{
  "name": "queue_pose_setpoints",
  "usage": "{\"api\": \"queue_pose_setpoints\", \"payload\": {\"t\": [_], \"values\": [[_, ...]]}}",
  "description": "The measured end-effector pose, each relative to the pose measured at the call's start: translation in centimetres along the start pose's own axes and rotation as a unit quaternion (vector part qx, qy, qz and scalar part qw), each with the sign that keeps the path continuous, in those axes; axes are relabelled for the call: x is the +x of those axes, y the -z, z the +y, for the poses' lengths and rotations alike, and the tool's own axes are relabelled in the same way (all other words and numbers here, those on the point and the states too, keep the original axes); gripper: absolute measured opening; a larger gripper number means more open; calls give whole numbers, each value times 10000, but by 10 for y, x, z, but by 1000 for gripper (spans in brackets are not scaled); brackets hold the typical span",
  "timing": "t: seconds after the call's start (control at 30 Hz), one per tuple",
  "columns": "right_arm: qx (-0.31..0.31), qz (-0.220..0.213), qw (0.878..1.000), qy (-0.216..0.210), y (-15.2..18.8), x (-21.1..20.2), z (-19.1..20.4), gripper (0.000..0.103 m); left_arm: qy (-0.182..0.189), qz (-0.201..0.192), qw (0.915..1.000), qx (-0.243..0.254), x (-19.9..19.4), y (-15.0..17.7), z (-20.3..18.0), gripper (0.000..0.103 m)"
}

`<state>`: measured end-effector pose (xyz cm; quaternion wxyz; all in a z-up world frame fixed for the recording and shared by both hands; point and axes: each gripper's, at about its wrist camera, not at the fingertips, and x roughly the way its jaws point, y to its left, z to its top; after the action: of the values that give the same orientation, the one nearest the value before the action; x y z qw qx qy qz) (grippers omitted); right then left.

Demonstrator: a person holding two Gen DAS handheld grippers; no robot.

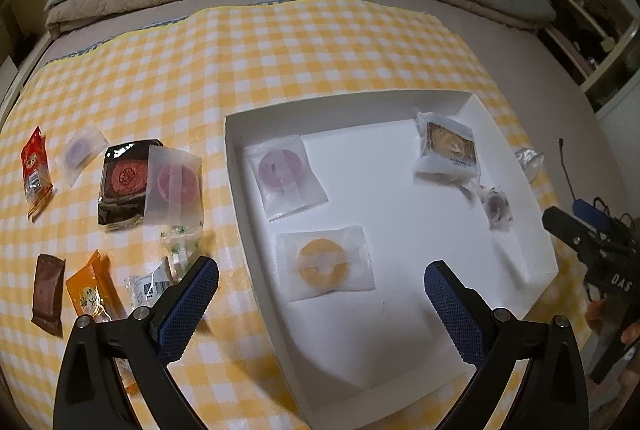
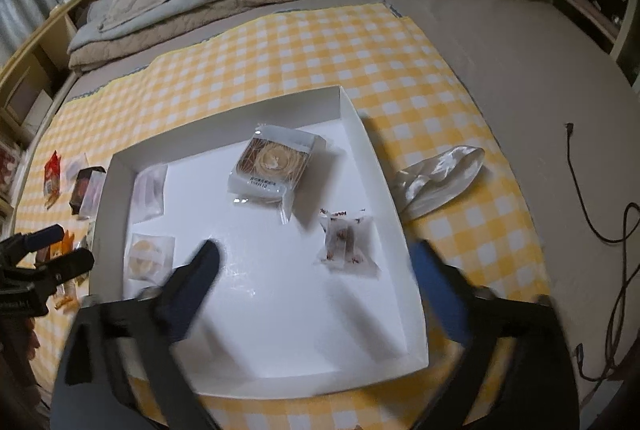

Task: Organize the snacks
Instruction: 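Withdraw both open tools from the tray back toward the snacks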

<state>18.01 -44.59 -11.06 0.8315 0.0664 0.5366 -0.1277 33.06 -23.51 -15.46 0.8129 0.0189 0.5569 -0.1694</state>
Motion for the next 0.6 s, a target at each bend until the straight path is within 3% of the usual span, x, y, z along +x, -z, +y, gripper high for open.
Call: {"api": "queue_pose_setpoints", "payload": {"t": [0.27,0.6], "values": [[-133,-75,9997,204,14,-13,9,103,-9,-10,10000,20,-10,9,1,103],[-154,-143,9996,163,20,-31,22,103,-10,-177,9998,10,-38,23,4,103]]}}
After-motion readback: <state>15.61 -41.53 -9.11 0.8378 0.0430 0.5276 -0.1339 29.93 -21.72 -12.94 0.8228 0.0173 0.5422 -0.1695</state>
